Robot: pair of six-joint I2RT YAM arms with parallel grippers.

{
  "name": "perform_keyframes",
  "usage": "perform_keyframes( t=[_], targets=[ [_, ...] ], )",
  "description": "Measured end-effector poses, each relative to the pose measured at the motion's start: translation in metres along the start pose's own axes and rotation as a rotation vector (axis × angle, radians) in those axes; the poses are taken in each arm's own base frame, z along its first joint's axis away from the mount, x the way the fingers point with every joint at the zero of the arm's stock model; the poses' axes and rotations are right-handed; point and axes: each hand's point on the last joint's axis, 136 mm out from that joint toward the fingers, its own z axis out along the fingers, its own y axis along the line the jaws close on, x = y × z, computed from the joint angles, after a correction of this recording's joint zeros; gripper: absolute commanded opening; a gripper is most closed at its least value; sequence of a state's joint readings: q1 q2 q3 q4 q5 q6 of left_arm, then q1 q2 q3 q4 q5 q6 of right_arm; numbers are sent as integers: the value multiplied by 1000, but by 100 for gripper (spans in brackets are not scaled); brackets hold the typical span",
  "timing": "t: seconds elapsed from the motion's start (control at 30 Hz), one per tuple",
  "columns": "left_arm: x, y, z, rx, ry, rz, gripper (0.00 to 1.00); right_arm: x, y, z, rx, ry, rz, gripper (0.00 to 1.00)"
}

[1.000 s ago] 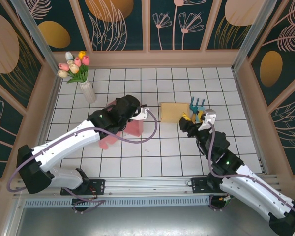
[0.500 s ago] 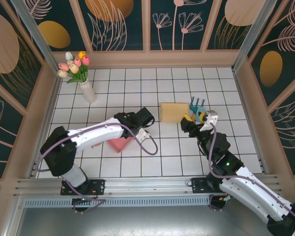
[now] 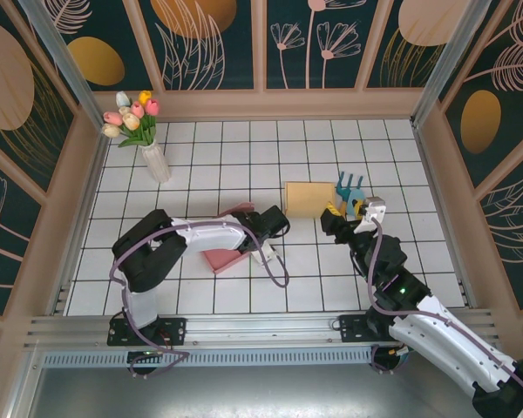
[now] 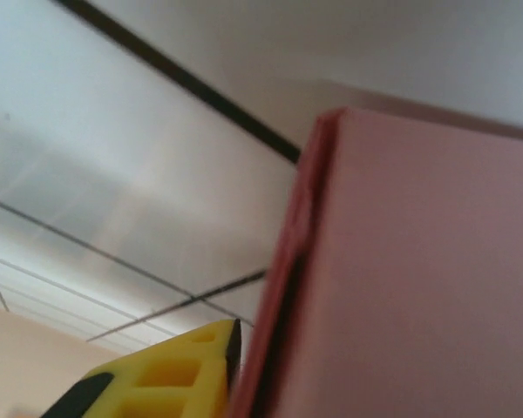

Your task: Fold the paper box

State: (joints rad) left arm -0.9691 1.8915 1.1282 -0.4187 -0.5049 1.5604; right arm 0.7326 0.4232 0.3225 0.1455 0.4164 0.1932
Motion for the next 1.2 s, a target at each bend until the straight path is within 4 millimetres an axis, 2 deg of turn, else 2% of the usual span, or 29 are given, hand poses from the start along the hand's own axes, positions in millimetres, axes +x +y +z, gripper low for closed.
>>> perform_keyframes(
  t=[0.1,0.2,0.33,0.43,0.53,0.63,0.73,0.83,0.93,1.03,1.1,1.2],
  targets=[
    [-3,8,-1,-11,-11,-16,43,1,1,0,-5,2,0,79],
    [-2,24,-8,-49,-16,-38,45,2,1,0,-11,4,1,79],
    [1,32,-20,-86,-16,-51,46,2,1,1,-13,5,1,79],
    [5,42,-37,-138,-23,-93,48,2,2,1,-19,4,2,79],
    [11,57,-64,-231,-44,-180,49,3,2,1,-18,9,-1,80],
    [17,80,-98,-352,-96,-349,43,7,0,4,-9,19,-6,80],
    [29,102,-134,-496,-192,-625,42,12,-1,7,0,37,-14,80],
    [50,108,-167,-625,-294,-965,42,17,-2,10,4,57,-25,81],
    [78,95,-190,-708,-385,-1345,38,29,-1,15,6,99,-42,81],
    [106,60,-209,-758,-505,-1747,41,45,0,21,4,161,-67,81],
    [123,21,-220,-786,-627,-2013,46,53,3,25,-13,199,-87,82],
    [139,-34,-228,-823,-832,-2308,51,52,12,27,-53,215,-109,82]
  ],
)
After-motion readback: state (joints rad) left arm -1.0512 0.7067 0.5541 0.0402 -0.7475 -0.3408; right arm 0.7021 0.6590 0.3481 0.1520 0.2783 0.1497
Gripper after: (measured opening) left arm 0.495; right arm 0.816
